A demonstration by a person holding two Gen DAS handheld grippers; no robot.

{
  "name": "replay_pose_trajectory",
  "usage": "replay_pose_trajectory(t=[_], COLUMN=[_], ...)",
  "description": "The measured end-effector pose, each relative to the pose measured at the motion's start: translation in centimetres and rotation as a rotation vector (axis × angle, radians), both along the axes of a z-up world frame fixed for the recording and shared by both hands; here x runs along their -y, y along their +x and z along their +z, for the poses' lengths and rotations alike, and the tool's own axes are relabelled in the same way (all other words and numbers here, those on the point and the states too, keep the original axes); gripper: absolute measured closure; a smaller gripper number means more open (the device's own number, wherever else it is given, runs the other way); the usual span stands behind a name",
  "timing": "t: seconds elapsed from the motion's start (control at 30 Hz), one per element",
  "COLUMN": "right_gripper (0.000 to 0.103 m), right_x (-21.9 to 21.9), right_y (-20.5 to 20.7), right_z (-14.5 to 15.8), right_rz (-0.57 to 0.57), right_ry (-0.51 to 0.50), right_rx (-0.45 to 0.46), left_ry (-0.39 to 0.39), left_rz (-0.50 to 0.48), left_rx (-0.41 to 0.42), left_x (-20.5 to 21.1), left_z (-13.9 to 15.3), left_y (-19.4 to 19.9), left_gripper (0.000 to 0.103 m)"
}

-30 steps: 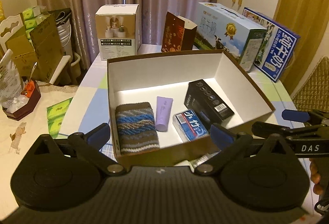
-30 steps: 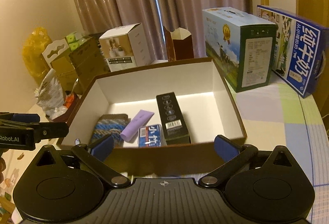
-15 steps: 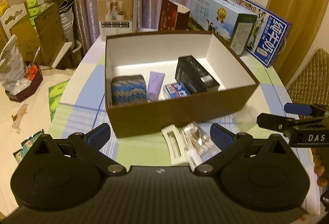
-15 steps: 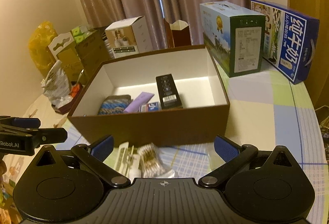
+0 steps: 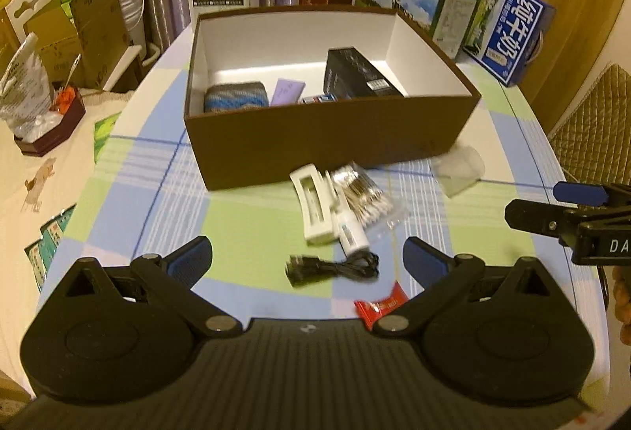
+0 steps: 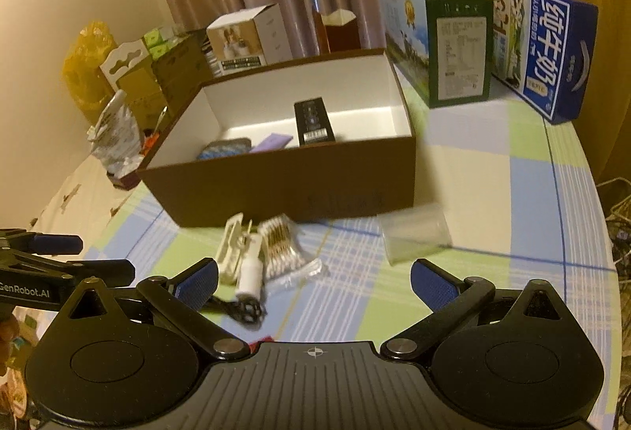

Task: Organize objects
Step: 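Withdraw both open tools from the box toward the table items, then move the left tool to the red candy packet while the right tool approaches the clear plastic cup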

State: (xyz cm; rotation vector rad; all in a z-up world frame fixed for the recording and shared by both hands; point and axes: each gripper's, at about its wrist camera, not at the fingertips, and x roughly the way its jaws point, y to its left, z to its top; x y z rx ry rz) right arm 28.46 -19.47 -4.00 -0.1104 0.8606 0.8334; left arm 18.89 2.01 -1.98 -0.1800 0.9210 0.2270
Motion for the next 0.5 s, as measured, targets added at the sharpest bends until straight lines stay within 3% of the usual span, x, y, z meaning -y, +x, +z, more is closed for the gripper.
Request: replay_pose_trajectory(t=[0.5], right_gripper=[0.002], right_x=[2.6], right_y=[-1.2], right_z=[-1.6], right_rz=[0.040], right_ry=[-0.042], right_rx=[-0.038], left_ry=[-0.011], left_rz=[0.017], left_rx=[-0.054], left_x=[3.2], left_z=[-1.4], left_y=[-1.6], left_gripper=[0.001])
